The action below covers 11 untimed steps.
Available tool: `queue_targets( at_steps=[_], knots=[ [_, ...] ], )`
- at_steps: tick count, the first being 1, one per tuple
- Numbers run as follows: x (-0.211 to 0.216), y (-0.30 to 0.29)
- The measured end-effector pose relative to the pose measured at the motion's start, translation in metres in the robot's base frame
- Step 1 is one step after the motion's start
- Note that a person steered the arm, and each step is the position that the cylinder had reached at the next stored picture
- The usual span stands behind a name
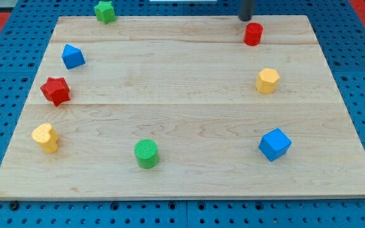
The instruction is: Move the red circle to the bottom of the green star
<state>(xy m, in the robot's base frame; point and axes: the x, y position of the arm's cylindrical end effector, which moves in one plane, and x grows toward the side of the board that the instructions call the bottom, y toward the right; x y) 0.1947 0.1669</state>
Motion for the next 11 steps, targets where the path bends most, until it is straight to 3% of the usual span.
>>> queue_targets(
  at_steps=[1, 2, 3, 4, 5, 7, 8, 9, 11],
  knots=[
    [0.013, 0.072],
    [0.057, 0.038],
    [0.053, -0.039],
    [0.058, -0.078],
    [0.084, -0.058],
    [0.031, -0.172],
    [0.031, -0.176],
    [0.024, -0.240],
    [0.022, -0.287]
  ],
)
